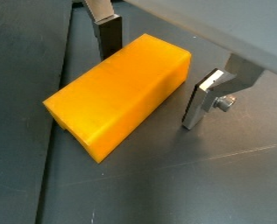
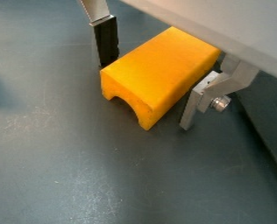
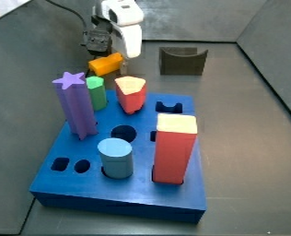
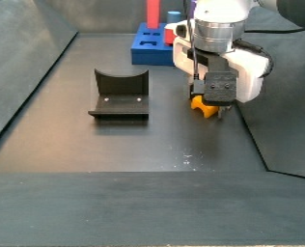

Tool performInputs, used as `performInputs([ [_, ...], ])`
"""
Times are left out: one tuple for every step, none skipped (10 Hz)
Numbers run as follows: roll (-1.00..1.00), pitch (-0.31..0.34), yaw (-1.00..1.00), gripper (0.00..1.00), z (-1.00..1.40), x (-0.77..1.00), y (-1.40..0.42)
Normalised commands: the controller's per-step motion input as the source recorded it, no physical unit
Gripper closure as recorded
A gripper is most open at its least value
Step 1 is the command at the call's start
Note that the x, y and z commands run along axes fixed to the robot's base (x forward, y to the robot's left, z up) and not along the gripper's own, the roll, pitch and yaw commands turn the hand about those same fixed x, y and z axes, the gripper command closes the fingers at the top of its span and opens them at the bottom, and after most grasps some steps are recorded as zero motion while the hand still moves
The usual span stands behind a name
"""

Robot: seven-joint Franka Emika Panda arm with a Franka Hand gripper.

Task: Pick up the arch object. Move up. Place the arch object on the fixture. Regrasp the arch object. Rotate the arch object. Move to above the board. Insert the arch object.
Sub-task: Pick up the arch object.

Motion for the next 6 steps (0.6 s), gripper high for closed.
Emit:
performInputs([
  [0.00,0.000,0.00,0.00,0.00,0.00,0.00],
  [0.00,0.000,0.00,1.00,0.00,0.00,0.00],
  [0.00,0.000,0.00,1.00,0.00,0.00,0.00],
  [0.00,0.000,0.00,1.00,0.00,0.00,0.00],
  [0.00,0.000,0.00,1.00,0.00,0.00,0.00],
  [0.00,0.000,0.00,1.00,0.00,0.00,0.00],
])
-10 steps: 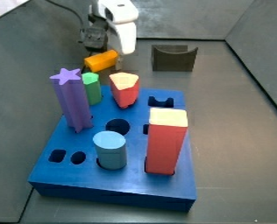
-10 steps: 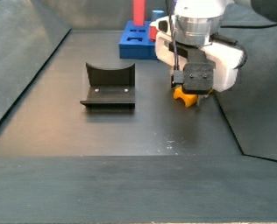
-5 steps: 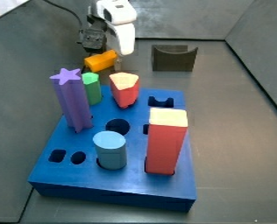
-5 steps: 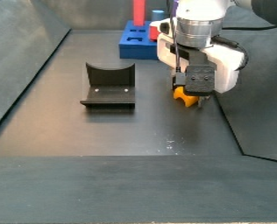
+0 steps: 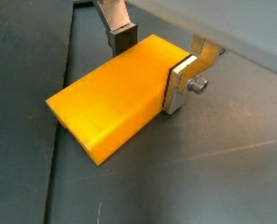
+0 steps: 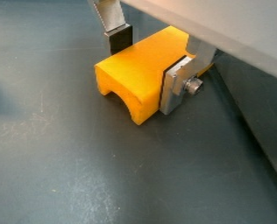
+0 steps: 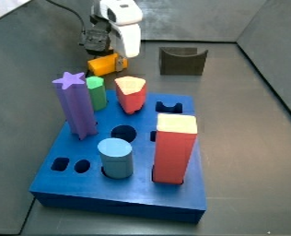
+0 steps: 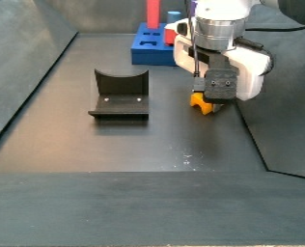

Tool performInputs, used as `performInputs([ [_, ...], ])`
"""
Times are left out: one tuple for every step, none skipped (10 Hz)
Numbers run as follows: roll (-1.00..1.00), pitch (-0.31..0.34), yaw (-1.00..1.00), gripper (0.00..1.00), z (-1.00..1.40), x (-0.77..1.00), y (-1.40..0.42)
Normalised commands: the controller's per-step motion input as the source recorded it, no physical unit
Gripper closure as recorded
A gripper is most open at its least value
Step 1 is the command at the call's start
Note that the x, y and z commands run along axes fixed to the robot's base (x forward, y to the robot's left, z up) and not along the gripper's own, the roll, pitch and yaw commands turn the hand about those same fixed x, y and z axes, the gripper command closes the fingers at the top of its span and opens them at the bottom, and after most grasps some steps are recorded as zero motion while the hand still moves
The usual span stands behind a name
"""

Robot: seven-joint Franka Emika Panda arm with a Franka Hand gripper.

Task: Pick up the arch object. Move up. Place the arch object on the fixture. Regrasp the arch object. Rotate the arch object. Move to above the board. Insert the arch object.
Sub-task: Pick up the arch object, then move up.

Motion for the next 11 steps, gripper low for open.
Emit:
performInputs([
  [0.00,0.000,0.00,1.00,0.00,0.00,0.00],
  [0.00,0.000,0.00,1.00,0.00,0.00,0.00],
  [0.00,0.000,0.00,1.00,0.00,0.00,0.00],
  [0.00,0.000,0.00,1.00,0.00,0.00,0.00],
  [0.00,0.000,0.00,1.00,0.00,0.00,0.00],
  [0.00,0.000,0.00,1.00,0.00,0.00,0.00],
  [0.00,0.000,0.00,1.00,0.83,0.00,0.00],
  [0.01,0.019,-0.03,1.00,0.81,-0.04,0.07],
  [0.02,0.040,-0.04,1.00,0.73,-0.05,0.06],
  [0.03,0.064,-0.05,1.00,0.58,-0.03,0.04],
  [0.04,0.074,-0.04,1.00,0.45,-0.02,0.03],
])
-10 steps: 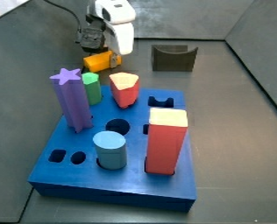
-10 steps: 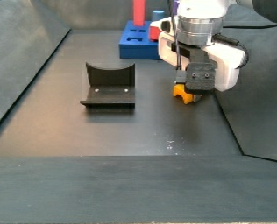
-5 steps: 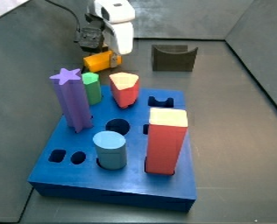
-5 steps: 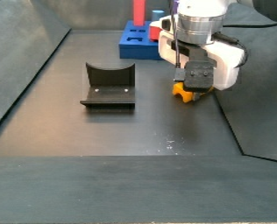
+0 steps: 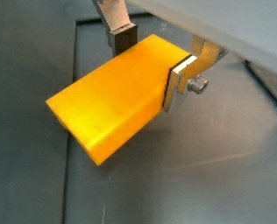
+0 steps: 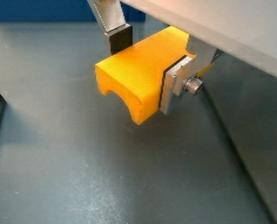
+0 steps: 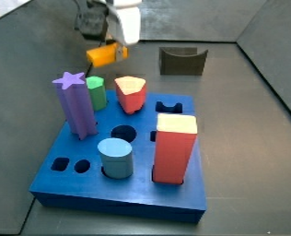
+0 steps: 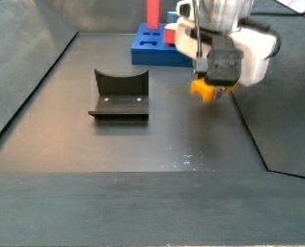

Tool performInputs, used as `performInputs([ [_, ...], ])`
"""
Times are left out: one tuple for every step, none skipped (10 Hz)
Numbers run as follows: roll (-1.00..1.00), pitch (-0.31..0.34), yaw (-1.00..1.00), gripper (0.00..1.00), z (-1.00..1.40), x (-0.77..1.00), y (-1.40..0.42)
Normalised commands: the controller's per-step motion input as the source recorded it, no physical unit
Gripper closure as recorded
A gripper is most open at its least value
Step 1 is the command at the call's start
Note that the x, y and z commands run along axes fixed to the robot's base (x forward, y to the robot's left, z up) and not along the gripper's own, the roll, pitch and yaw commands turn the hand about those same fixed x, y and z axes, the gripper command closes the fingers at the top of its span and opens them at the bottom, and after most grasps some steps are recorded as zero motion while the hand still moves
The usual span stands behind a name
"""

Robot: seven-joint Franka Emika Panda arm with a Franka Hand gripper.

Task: Pick up the arch object. Move up. Place the arch object on the fixture. Regrasp the arch object. Rotate the arch object. Move to above the board. Insert the arch object.
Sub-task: Move up, then place the arch object on the fixture.

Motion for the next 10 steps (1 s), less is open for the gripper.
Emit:
performInputs([
  [0.06,0.073,-0.04,1.00,0.31,-0.02,0.02],
  [0.07,0.068,-0.04,1.00,0.18,-0.02,0.02],
  [0.00,0.000,0.00,1.00,1.00,0.00,0.00],
  [0.00,-0.001,0.01,1.00,1.00,0.00,0.00],
  [0.01,0.016,0.01,1.00,1.00,-0.01,0.00],
  [0.02,0.022,0.01,1.00,1.00,-0.02,0.00],
  [0.04,0.027,0.00,1.00,1.00,-0.02,0.01],
  [0.06,0.033,-0.01,1.00,1.00,-0.03,0.01],
  [0.08,0.037,-0.01,1.00,1.00,-0.03,0.01],
  [0.09,0.043,-0.01,1.00,1.00,-0.04,0.01],
])
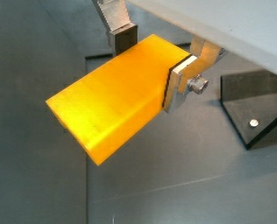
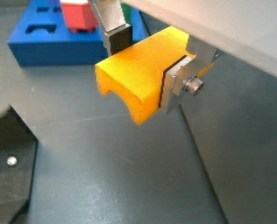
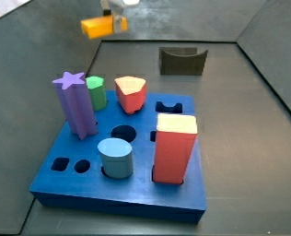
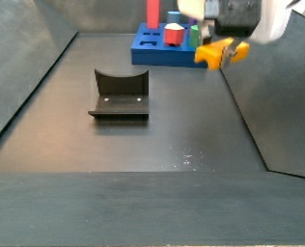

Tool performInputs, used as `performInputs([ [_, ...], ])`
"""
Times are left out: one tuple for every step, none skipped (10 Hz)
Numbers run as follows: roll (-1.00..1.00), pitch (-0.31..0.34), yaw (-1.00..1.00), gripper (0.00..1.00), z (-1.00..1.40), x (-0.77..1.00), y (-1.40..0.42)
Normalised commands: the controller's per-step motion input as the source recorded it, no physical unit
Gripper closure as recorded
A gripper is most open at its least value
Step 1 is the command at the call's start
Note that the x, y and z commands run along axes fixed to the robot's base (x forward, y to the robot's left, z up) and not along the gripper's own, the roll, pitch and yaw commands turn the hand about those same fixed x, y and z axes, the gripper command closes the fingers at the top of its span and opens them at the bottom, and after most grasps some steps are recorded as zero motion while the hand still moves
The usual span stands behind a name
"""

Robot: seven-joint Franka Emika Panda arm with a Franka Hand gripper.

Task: Pick up the arch object. Move up. Place the arch object on the fixture. Regrasp the arch object. Rotate the arch object. Move to above the board. Insert the arch object.
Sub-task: Place the arch object on the fixture.

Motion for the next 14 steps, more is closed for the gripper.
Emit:
performInputs([
  [0.09,0.049,0.01,1.00,0.91,-0.03,0.01],
  [0.10,0.057,0.01,1.00,0.77,-0.03,0.01],
  [0.10,0.063,0.01,1.00,0.63,-0.02,0.01],
  [0.09,0.075,0.02,1.00,0.43,-0.01,0.01],
  [0.08,0.080,0.01,1.00,0.28,0.00,0.01],
  [-0.02,0.076,1.00,1.00,-0.14,1.00,0.07],
  [-0.02,0.083,1.00,1.00,-0.19,1.00,0.07],
  [-0.02,0.084,1.00,1.00,-0.17,1.00,0.07],
  [-0.03,0.087,1.00,1.00,-0.15,1.00,0.06],
  [-0.03,0.095,1.00,1.00,-0.14,1.00,0.05],
  [-0.04,0.099,1.00,1.00,-0.13,1.00,0.05],
  [-0.04,0.110,1.00,1.00,-0.12,1.00,0.04],
  [-0.05,0.121,1.00,1.00,-0.11,1.00,0.04],
  [-0.06,0.142,1.00,1.00,-0.10,1.00,0.03],
])
